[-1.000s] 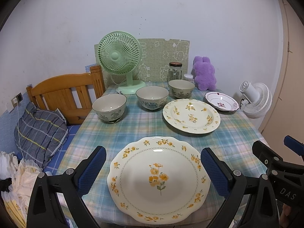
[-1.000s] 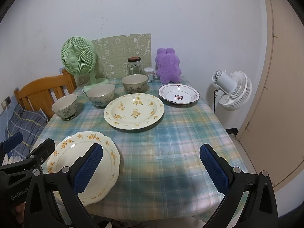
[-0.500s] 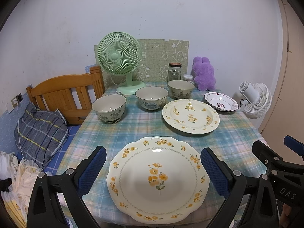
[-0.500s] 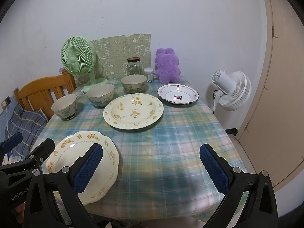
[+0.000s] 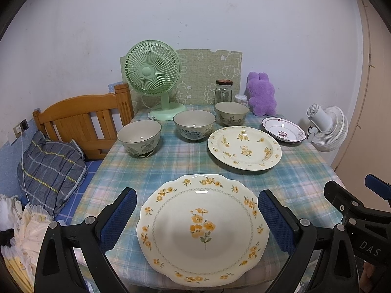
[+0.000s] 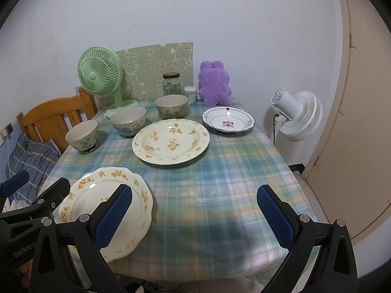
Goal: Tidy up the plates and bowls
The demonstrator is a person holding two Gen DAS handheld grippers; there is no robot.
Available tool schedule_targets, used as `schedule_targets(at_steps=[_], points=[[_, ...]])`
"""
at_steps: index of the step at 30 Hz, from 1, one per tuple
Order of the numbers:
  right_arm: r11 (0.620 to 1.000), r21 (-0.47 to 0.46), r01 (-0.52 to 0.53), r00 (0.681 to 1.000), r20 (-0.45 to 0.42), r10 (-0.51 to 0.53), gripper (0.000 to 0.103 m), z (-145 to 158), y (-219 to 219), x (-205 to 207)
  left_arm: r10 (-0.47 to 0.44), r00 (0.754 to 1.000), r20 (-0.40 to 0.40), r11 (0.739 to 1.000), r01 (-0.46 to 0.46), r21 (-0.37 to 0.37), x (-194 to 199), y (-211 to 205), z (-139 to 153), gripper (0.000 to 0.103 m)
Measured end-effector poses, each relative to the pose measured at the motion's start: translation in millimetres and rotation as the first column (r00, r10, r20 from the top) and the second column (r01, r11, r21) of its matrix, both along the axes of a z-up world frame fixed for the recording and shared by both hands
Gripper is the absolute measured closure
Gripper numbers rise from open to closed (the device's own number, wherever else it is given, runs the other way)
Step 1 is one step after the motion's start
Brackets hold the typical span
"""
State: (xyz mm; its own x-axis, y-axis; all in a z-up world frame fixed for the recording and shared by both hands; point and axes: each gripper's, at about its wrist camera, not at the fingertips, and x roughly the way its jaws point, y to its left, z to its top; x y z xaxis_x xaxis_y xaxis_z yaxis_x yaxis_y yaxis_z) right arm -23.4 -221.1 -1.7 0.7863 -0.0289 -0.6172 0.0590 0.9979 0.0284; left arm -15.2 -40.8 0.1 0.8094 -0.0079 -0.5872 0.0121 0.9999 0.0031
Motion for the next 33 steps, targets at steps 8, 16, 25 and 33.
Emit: schedule_targets(at_steps=[8,16,25,33], points=[[1.000,0.000,-0.010,1.000,-0.022,0.010,0.001,-3,6,4,0.008,0.999,-0.035,1.000,-0.008,0.001,9,9,-6,0.006],[0.999,0.016,-0.050,0.994,-0.093,0.051,0.005,-13,34,33,0.024,0.993,-0.118,1.000,-0.024,-0.003,36,33,-22,0.013],[0.997,0.031,-0.077,0.970,-0.227,0.082,0.011,-48,74,74,0.036,0.970,-0.240,0.999,-0.033,0.018,70,58,-57,0.020],[0.997,0.029,-0.070,0.937,-0.340,0.076,0.018,-81,91,96,0.010,0.932,-0.363,1.000,-0.012,-0.003,92,68,-94,0.026]])
